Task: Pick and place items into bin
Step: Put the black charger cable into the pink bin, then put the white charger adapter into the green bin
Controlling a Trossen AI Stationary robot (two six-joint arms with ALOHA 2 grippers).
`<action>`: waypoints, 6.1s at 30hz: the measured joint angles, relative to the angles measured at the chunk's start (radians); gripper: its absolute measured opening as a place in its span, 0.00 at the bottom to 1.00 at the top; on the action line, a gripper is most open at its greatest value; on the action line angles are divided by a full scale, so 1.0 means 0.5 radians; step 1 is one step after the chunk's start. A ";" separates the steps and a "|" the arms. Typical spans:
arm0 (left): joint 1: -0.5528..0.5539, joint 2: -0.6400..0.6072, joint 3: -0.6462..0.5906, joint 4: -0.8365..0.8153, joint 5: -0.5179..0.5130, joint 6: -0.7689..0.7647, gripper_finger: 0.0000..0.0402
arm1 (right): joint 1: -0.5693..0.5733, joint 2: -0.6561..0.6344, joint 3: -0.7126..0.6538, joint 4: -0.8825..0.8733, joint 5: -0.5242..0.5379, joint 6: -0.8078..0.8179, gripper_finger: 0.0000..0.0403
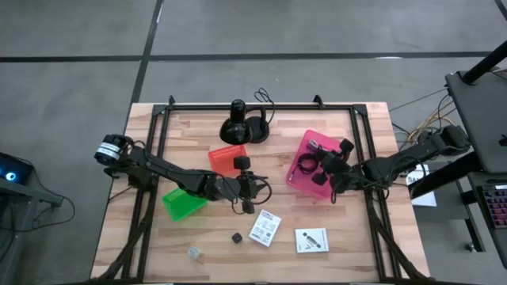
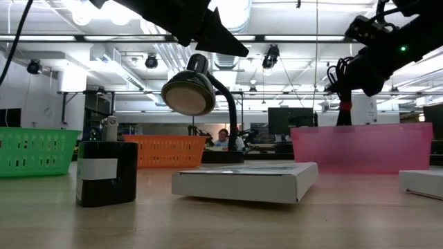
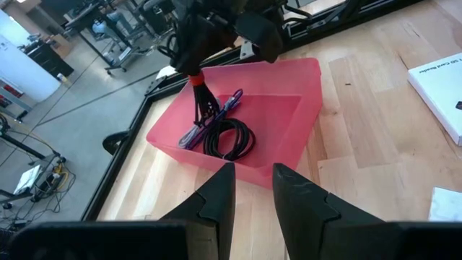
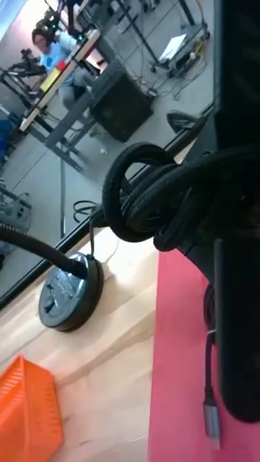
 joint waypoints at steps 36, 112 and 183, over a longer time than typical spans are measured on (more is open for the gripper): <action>0.000 0.000 -0.001 -0.002 0.000 0.001 0.19 | 0.000 0.000 -0.366 0.826 -0.109 -1.273 0.07; 0.001 0.000 -0.001 -0.040 0.000 0.000 0.19 | -0.049 0.081 -0.081 0.746 -0.945 -1.177 0.43; 0.000 -0.002 -0.001 -0.073 0.000 0.001 0.19 | -0.601 -0.315 -0.556 1.824 -2.276 -1.072 0.09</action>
